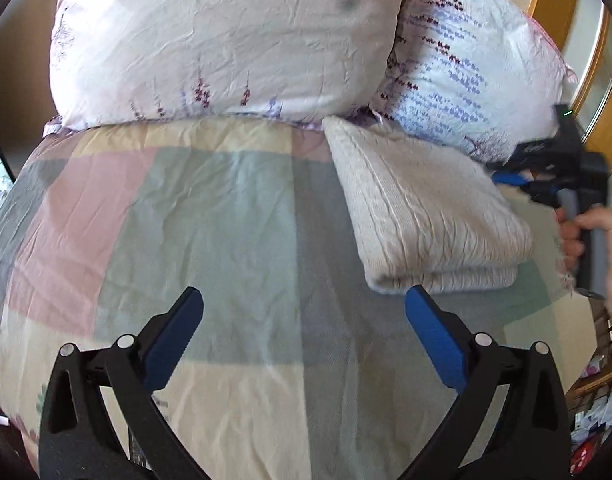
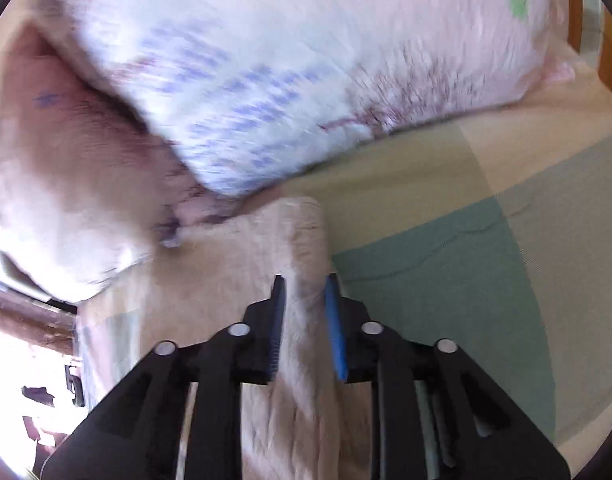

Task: Fold small clothes
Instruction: 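Release the folded sweater and withdraw both grippers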

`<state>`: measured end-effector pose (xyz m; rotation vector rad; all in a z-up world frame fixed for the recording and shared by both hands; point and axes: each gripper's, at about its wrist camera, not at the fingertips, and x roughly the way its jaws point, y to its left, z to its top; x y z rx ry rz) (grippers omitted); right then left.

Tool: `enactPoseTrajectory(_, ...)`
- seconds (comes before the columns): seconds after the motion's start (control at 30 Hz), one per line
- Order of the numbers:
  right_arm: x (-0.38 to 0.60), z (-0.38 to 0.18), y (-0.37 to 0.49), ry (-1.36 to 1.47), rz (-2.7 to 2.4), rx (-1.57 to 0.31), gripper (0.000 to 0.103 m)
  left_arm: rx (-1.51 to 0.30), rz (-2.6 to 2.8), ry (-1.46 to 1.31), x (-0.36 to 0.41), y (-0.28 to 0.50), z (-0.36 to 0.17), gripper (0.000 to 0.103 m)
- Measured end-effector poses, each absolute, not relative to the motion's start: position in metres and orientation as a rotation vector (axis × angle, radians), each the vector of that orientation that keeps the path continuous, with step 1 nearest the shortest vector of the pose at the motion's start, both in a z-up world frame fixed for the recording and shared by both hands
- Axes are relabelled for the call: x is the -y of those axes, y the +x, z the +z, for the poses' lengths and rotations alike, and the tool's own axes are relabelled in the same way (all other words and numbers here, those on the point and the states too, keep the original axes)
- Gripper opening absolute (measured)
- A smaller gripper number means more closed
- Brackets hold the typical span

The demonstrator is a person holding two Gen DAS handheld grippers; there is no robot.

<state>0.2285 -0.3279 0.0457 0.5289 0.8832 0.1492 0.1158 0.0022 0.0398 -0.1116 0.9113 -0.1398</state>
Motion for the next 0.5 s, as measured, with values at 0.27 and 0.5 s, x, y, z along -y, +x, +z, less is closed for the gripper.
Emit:
enactPoseTrajectory(0.27, 0.296, 0.001, 0.17, 0.491, 0.24, -0.984, 0.06, -0.975, -0.145, -0.11, 0.016, 0.094, 0.019, 0.101)
enactPoseTrajectory(0.5, 0.291, 0.026, 0.093, 0.366, 0.101, -0.69, 0.102, -0.905, -0.104, 0.01, 0.042, 0.096, 0.001, 0.101)
